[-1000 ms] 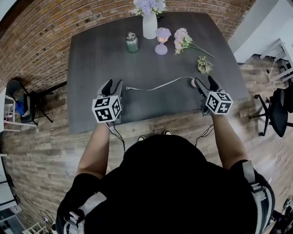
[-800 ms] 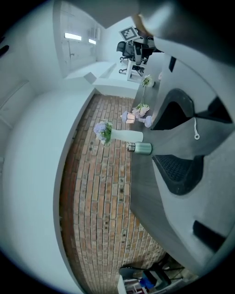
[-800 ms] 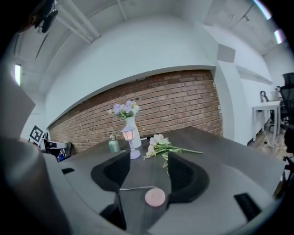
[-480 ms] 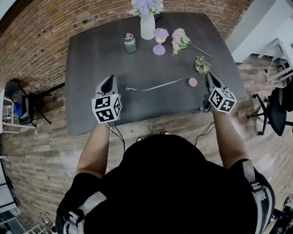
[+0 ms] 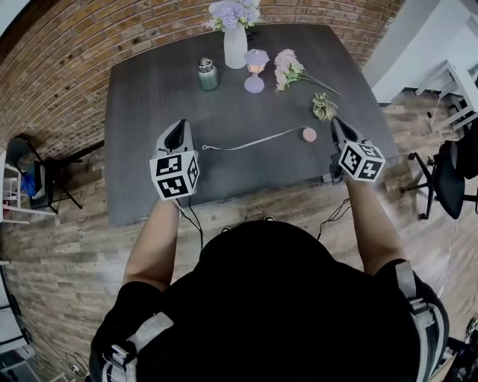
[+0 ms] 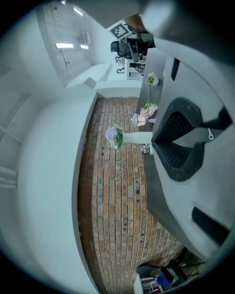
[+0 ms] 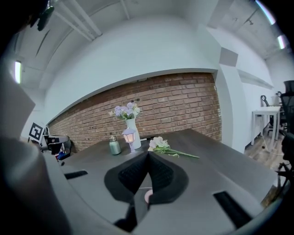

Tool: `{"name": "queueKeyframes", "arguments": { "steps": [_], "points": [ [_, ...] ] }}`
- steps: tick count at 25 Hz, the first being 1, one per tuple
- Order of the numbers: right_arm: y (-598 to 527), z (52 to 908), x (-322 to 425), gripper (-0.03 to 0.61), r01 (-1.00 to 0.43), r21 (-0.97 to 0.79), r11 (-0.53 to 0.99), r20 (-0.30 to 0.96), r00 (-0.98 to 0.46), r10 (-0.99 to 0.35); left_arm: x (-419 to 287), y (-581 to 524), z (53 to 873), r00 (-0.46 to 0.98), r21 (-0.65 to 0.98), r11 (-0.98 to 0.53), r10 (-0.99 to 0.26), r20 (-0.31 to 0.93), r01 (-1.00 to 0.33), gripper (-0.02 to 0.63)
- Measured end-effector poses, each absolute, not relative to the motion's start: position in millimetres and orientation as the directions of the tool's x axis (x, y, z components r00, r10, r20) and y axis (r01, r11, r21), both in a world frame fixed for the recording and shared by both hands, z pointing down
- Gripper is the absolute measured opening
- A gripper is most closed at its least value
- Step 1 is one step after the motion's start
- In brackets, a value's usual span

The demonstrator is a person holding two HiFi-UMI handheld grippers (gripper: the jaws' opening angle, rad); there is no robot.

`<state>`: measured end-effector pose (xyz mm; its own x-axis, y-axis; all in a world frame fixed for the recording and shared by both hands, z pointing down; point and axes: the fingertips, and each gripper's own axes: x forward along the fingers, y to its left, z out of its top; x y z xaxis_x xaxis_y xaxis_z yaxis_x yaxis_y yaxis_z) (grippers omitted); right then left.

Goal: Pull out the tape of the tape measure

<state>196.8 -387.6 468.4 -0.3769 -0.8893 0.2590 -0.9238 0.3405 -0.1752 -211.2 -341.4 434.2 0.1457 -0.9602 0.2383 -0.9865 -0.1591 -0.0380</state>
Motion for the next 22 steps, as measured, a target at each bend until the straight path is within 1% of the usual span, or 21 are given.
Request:
{"name": "queueKeyframes", "arguments": {
  "steps": [8, 15, 18, 22],
  "points": [
    [-384, 462, 197, -0.005, -0.922, -0.145, 0.358, 0.268, -0.385, -0.883, -212, -338, 426, 0.15, -0.032, -0.16, -0.965, 0.215, -0.987, 0.009],
    [-387, 451, 195, -0.005, -0.914, -0.137, 0.381, 0.247, -0.404, -0.881, -214, -341, 417, 0.137, -0.038, -0.147, -0.972, 0.188, -0.988, 0.009],
    [-389, 450, 195, -0.005, -0.911, -0.134, 0.39, 0.246, -0.412, -0.877, -216, -344, 416, 0.123, -0.052, -0.135, -0.975, 0.187, -0.989, 0.009],
    [-392, 450, 196, -0.005, -0.91, -0.125, 0.395, 0.248, -0.414, -0.876, -210, -345, 417, 0.141, -0.052, -0.153, -0.972, 0.19, -0.987, 0.009]
  ]
}}
